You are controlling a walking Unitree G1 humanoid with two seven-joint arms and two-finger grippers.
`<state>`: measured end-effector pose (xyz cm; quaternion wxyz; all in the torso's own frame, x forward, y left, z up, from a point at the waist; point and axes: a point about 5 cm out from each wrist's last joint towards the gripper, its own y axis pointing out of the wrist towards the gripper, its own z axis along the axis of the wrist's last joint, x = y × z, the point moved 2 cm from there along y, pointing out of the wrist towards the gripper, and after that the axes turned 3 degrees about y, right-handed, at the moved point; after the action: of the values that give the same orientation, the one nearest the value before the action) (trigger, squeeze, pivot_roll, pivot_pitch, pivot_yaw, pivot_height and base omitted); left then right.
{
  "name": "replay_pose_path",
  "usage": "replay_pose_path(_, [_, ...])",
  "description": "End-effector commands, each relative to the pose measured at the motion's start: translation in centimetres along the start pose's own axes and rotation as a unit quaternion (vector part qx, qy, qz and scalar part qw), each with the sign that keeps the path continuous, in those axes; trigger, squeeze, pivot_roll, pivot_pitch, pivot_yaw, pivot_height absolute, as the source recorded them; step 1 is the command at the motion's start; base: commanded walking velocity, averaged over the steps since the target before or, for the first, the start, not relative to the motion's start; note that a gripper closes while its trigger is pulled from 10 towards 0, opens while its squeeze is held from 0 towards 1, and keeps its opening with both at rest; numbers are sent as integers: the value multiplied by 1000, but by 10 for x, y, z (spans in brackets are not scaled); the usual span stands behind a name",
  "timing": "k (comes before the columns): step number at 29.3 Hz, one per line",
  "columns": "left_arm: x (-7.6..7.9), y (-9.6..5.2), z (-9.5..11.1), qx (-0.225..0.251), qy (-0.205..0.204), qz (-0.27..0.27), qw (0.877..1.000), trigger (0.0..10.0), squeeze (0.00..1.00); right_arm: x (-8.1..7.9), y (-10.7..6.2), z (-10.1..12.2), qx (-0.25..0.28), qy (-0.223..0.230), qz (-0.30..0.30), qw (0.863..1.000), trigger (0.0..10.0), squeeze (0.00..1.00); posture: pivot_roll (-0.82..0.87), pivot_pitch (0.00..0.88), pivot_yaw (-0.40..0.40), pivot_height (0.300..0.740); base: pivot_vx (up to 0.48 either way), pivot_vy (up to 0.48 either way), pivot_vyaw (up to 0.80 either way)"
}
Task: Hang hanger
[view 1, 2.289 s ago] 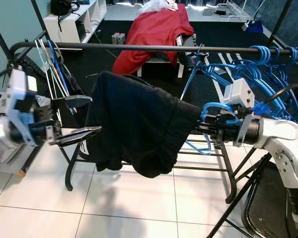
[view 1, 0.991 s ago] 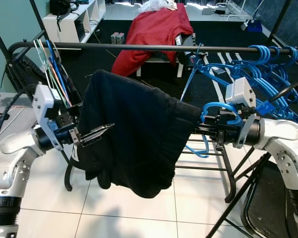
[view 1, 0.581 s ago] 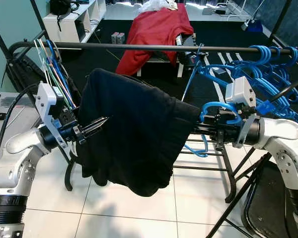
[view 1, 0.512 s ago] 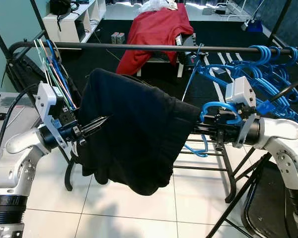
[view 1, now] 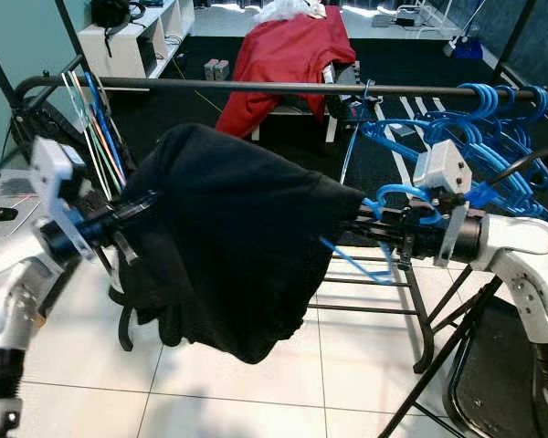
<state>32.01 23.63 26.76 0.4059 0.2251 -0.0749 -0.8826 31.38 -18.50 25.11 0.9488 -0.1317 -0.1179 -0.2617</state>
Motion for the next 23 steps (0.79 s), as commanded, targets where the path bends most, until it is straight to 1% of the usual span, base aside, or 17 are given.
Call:
replay_pose_path(1, [-20,-12,12,16,22,54,998,0,0,3,-4,-11,-33,0,-15,999,0,0,-102,129,10,740,0,0,0])
replay_pose_path(3, [-32,-14,23,40,26,91,995,0,0,1,-5,-32,-85,6,-11,996,0,0,-102,128,6,740,0,0,0])
replay_pose_path(4, [-32,-14,23,40,26,91,995,0,0,1,-5,-32,-85,6,-11,996,0,0,-102,128,6,740,0,0,0])
replay_pose_path(5, [-37,-15,27,53,24,110,992,0,0,-1,-5,-41,-107,13,-9,994,0,0,-102,128,6,740,0,0,0])
replay_pose_path(7, [-49,-18,37,85,16,154,984,0,0,-13,-7,-66,-162,24,17,986,0,0,-100,131,5,740,0,0,0])
replay_pose_path(8, [-53,-18,39,96,10,169,981,0,0,-19,-7,-73,-177,29,31,983,0,0,-100,131,5,740,0,0,0])
replay_pose_path(9, [-55,-18,40,103,5,180,978,0,0,-23,-7,-77,-181,33,43,982,0,0,-100,131,5,740,0,0,0])
replay_pose_path(11, [-55,-18,40,103,5,180,978,0,0,-23,-7,-77,-181,33,43,982,0,0,-100,131,5,740,0,0,0])
replay_pose_path(12, [-56,-18,40,108,-1,185,977,0,0,-26,-6,-78,-178,38,51,982,0,0,-100,131,5,740,0,0,0])
replay_pose_path(14, [-52,-13,39,119,-16,186,975,0,0,-30,-5,-78,-172,46,60,982,0,0,-100,131,5,740,0,0,0])
replay_pose_path(16, [-48,-7,39,132,-30,184,974,0,0,-29,-4,-77,-165,47,57,983,0,0,-101,134,6,740,0,0,0])
replay_pose_path(20, [-47,-2,38,137,-35,190,972,0,0,-27,-3,-74,-150,55,54,986,0,0,-102,133,5,740,0,0,0])
replay_pose_path(21, [-50,-2,38,138,-34,204,969,0,0,-28,-5,-76,-158,60,57,984,0,0,-107,133,9,740,0,0,0])
replay_pose_path(22, [-50,-2,38,138,-34,204,969,0,0,-28,-5,-76,-158,60,57,984,0,0,-107,133,9,740,0,0,0])
replay_pose_path(23, [-62,-6,42,146,-35,242,959,0,0,-31,-12,-91,-209,49,64,975,0,0,-107,133,9,740,0,0,0])
